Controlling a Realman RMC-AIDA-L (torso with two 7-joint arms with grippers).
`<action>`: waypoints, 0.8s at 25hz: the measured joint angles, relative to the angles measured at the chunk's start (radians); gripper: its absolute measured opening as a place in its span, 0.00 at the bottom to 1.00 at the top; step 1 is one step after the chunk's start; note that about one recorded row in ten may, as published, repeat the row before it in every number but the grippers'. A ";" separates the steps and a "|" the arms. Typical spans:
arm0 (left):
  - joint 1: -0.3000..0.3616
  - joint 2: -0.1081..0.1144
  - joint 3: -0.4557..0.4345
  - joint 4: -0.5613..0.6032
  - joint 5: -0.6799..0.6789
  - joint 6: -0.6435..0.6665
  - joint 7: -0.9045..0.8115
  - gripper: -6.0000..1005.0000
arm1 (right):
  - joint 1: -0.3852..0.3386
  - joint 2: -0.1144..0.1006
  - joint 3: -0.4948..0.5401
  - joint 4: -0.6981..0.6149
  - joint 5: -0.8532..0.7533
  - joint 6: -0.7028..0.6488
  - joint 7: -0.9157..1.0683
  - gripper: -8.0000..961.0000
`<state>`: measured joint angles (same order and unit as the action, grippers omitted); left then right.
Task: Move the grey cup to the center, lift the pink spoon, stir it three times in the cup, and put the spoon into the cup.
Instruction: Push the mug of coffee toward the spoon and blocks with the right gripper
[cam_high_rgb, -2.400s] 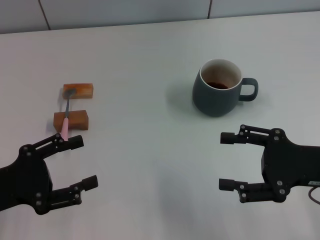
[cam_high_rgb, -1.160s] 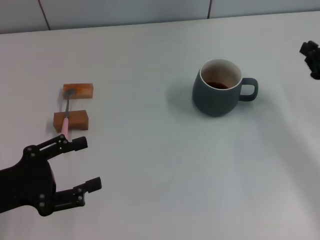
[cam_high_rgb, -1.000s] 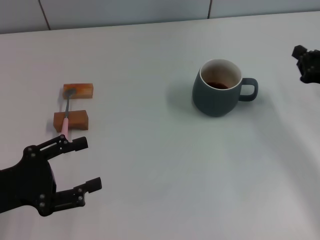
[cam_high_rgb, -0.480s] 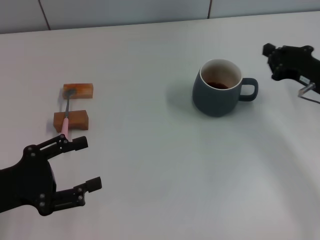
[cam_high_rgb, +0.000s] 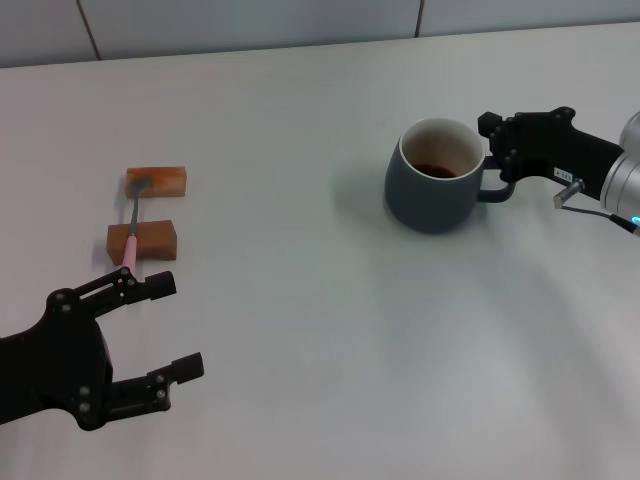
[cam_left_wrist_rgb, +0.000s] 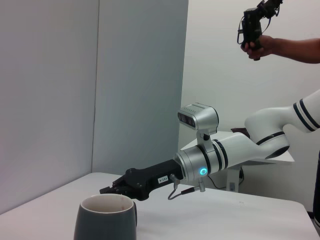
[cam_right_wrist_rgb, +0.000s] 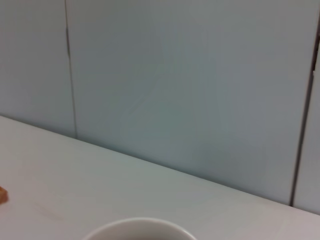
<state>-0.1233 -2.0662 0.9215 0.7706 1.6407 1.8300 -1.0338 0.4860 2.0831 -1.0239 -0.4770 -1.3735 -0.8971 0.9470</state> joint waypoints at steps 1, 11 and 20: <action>-0.001 0.000 0.000 0.000 0.000 0.001 0.000 0.82 | -0.001 0.000 -0.001 -0.001 0.000 -0.009 0.007 0.01; -0.003 0.000 0.000 0.001 -0.001 0.002 0.000 0.83 | -0.004 -0.001 -0.053 -0.014 -0.005 -0.054 0.082 0.01; -0.002 0.000 0.000 0.000 0.001 0.002 0.000 0.83 | -0.010 -0.003 -0.167 -0.067 -0.006 -0.054 0.170 0.01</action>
<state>-0.1257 -2.0662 0.9219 0.7703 1.6413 1.8317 -1.0338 0.4760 2.0803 -1.1906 -0.5439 -1.3791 -0.9511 1.1173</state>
